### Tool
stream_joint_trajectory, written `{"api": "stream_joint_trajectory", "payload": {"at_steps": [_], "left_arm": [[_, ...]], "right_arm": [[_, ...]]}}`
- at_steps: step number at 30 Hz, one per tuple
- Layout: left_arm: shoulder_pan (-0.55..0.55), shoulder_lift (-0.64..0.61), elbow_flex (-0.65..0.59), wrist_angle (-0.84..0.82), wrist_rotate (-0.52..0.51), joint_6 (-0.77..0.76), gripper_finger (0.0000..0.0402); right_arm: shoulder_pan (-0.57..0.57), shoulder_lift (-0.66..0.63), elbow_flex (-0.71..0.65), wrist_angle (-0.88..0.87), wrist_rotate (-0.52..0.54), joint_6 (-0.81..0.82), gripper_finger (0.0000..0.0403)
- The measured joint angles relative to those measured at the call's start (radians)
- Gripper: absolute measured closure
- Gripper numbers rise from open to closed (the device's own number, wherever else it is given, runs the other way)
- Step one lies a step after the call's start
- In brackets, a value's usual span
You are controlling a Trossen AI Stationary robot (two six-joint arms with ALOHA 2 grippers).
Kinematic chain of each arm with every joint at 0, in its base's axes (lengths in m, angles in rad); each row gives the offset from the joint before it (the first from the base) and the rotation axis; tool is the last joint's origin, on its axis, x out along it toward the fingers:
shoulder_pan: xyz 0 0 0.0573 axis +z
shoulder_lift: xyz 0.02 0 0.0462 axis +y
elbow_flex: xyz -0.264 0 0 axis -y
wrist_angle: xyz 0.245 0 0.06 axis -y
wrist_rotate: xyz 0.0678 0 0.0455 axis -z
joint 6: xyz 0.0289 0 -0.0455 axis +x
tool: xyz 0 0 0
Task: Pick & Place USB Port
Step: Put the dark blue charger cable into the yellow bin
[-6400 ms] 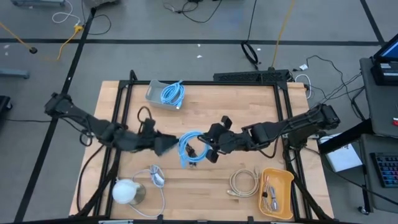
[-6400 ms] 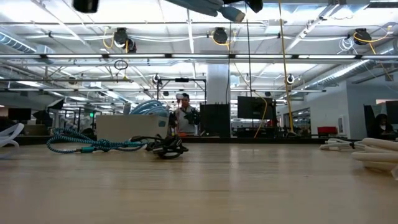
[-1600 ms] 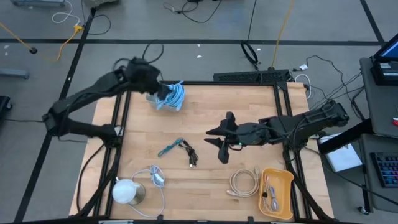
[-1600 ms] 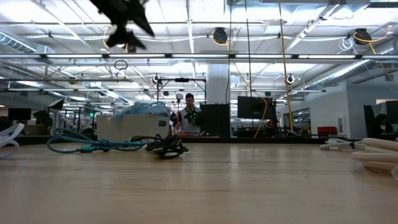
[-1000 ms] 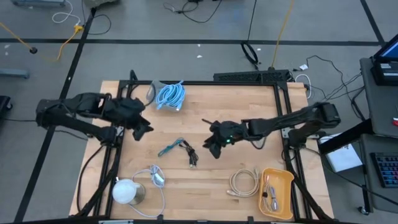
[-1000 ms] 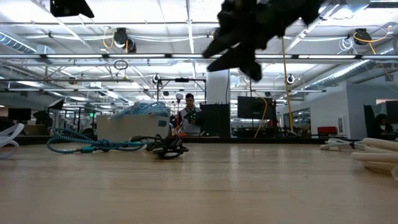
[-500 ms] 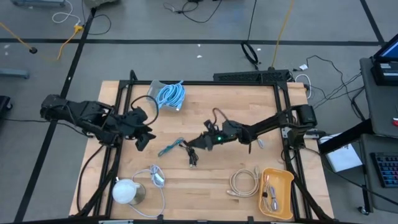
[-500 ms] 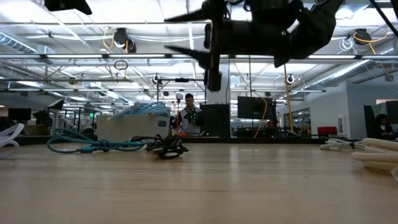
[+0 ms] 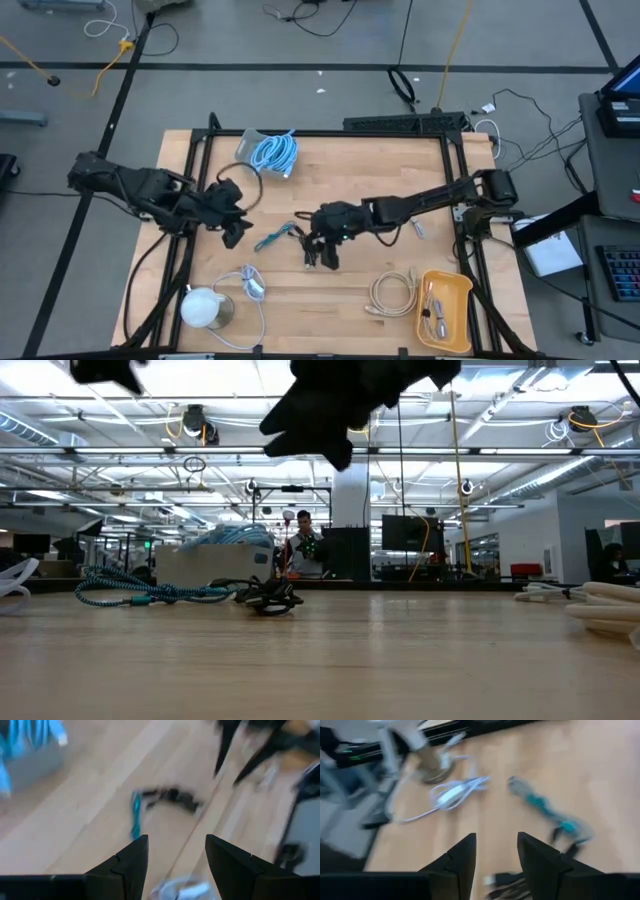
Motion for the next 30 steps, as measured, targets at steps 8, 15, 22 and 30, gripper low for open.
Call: {"api": "stream_joint_trajectory", "payload": {"at_steps": [8, 15, 22, 30], "left_arm": [[0.000, 0.081, -0.320, 0.273, 0.135, -0.003, 0.0199], [-0.021, 0.125, -0.426, 0.443, 0.021, -0.060, 0.0198], [0.040, 0.215, -0.480, 0.557, 0.096, -0.017, 0.0153], [0.096, 0.322, -0.489, 0.675, 0.121, 0.028, 0.0133]], "right_arm": [[-0.007, -0.104, 0.056, -0.034, 0.049, 0.033, 0.0266], [-0.002, -0.255, 0.053, -0.159, 0.133, 0.050, 0.0264], [0.029, -0.349, 0.053, -0.183, 0.200, 0.099, 0.0263], [0.058, -0.369, 0.053, -0.187, 0.207, 0.134, 0.0264]]}}
